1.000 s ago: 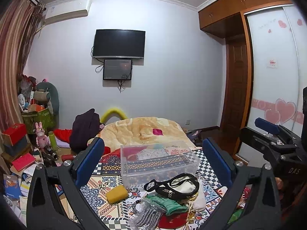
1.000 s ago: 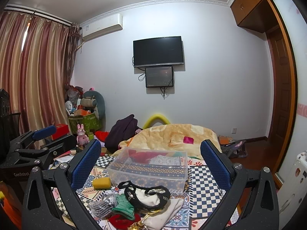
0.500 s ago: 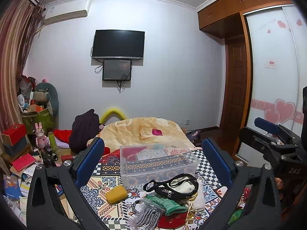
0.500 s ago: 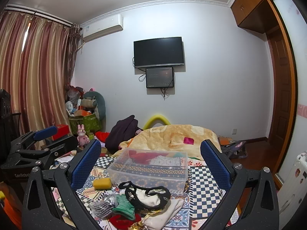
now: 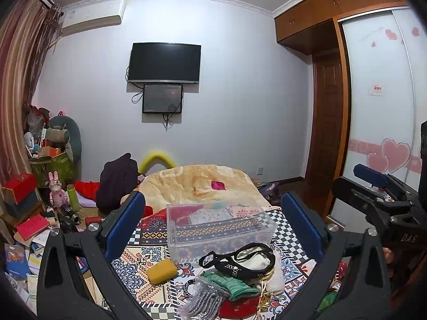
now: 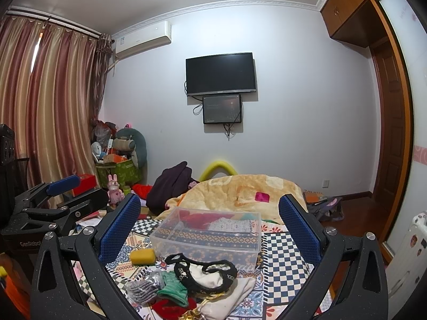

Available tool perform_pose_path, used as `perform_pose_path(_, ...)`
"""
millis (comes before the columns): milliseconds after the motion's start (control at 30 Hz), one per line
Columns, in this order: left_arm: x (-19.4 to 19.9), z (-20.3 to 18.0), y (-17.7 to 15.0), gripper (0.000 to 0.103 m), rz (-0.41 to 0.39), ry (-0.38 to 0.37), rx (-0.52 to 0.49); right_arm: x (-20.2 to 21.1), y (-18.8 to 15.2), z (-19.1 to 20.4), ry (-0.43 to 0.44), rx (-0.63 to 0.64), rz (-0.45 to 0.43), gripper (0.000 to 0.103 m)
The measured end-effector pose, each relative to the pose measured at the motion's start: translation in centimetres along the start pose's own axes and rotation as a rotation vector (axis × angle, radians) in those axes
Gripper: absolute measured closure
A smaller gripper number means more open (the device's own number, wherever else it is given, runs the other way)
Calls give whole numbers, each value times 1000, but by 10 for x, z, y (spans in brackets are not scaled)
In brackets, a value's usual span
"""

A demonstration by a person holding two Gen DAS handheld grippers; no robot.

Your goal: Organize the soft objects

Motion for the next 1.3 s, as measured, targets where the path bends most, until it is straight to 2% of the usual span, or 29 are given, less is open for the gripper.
perform_pose_path(567, -5, 5, -7, 0, 23, 11, 6, -5, -4, -1, 1, -3, 18, 0)
perform_pose_path(833, -37, 29, -42, 0, 150, 48, 22, -37, -34, -9, -8, -19, 127, 0)
perform_pose_path(1100, -84, 73, -102, 0, 326, 116, 62, -81, -92, -26, 5, -67, 340, 0)
perform_pose_path(1300, -119, 100, -140, 0, 442, 100, 138, -105, -122, -35, 16, -109, 448, 0)
Point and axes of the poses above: each gripper's, at about its wrist camera, not at the fingertips, and x roughly against the way its jaws point, z to its left, y to its top, the point moved 7 cm from there along -x, roughly the way its jaws point, and after that the axes turned 3 degrees about z, right-handed, at the moved point
